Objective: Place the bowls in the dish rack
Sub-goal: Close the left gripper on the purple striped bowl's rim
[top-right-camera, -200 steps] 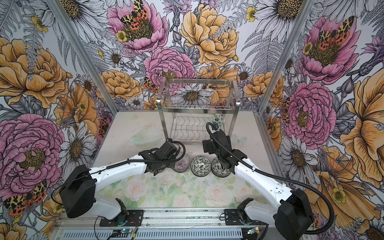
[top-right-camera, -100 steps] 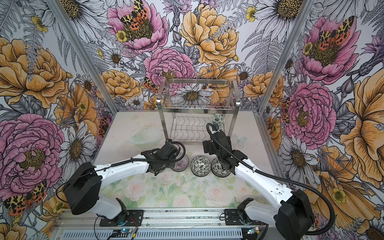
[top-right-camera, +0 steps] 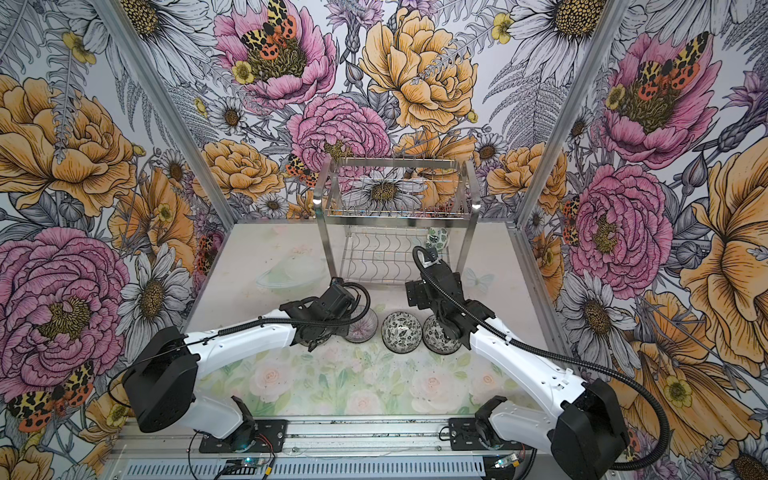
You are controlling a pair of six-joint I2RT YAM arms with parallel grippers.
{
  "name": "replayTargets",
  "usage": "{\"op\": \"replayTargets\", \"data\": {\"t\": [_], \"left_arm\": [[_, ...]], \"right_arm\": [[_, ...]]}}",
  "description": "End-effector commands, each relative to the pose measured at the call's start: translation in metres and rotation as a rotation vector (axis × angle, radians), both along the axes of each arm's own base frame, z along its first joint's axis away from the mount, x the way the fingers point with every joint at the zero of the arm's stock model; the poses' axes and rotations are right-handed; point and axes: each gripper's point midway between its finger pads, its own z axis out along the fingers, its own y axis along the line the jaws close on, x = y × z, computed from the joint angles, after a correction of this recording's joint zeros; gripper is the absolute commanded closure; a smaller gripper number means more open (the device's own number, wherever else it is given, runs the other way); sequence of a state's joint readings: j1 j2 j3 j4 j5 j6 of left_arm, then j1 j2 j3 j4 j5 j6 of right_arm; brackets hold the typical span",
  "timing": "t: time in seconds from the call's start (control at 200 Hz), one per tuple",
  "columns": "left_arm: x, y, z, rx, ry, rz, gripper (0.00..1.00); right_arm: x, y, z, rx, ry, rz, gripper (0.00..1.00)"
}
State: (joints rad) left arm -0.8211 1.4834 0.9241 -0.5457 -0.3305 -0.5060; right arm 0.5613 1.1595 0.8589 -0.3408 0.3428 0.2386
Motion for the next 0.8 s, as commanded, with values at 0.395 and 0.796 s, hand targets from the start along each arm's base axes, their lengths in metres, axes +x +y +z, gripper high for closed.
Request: {"op": "replayTargets", "data": {"t": [0.395, 0.796], "left_arm": [[0.007, -0.003, 0.042, 0.003, -0.098, -0.018, 1.00], [0.007, -0.005, 0.033, 0.018, -0.067, -0.030, 0.80]], "right_arm": [[0.003, 0.003, 0.012, 0.023, -0.023, 0.013, 0.01], [0.002, 0.003, 0.010, 0.020, -0.019, 0.016, 0.01]]}}
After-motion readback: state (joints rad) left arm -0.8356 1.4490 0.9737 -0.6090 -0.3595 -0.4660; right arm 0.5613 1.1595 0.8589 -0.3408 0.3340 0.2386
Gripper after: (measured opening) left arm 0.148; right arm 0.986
